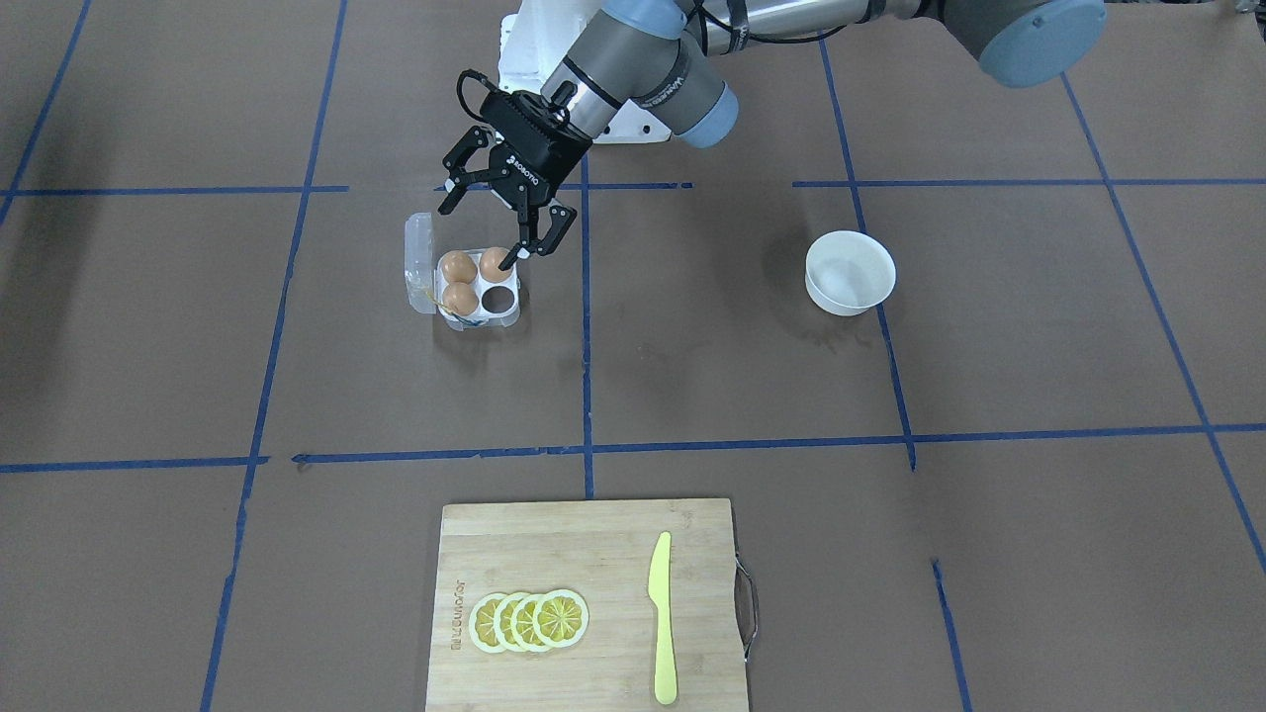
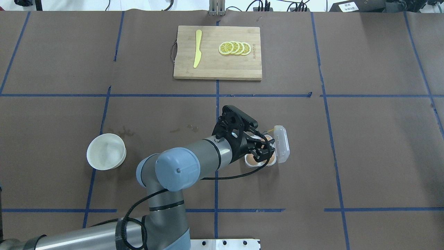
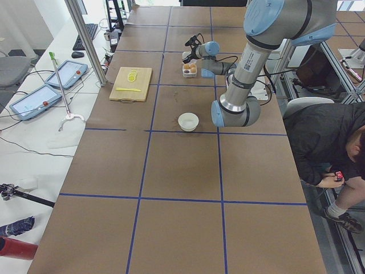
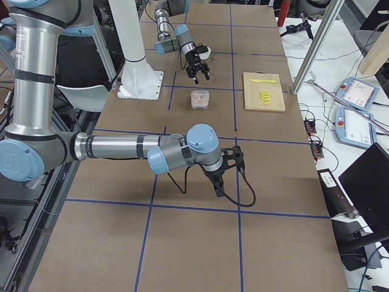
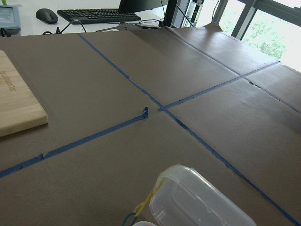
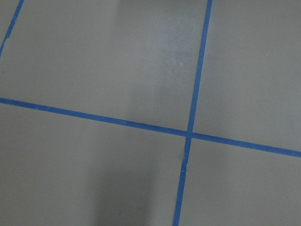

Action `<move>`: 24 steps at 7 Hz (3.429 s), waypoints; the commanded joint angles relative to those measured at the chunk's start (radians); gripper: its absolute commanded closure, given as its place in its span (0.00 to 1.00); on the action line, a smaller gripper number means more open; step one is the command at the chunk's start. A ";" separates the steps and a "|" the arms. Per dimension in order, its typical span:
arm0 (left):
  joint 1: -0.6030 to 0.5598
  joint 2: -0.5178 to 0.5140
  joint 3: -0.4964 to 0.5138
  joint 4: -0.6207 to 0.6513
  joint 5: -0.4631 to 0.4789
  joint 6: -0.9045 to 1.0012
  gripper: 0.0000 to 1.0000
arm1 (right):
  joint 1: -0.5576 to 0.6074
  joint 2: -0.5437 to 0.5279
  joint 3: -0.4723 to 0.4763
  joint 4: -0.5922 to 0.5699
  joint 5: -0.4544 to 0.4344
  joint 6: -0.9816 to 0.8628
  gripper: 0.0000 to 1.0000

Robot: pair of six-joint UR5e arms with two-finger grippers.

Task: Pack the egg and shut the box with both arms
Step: 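Raise the left gripper and withdraw it away from the carton, then move the right gripper toward the open carton lid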

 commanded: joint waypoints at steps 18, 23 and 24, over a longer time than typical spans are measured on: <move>-1.238 0.813 -0.183 0.854 -1.019 0.787 0.00 | -0.639 0.106 0.341 -0.006 -0.224 0.919 0.00; -1.236 0.795 -0.176 0.842 -1.020 0.782 0.00 | -0.992 0.201 0.312 -0.006 -0.553 1.134 0.19; -1.235 0.793 -0.176 0.842 -1.020 0.782 0.00 | -1.021 0.201 0.301 -0.011 -0.584 1.134 0.19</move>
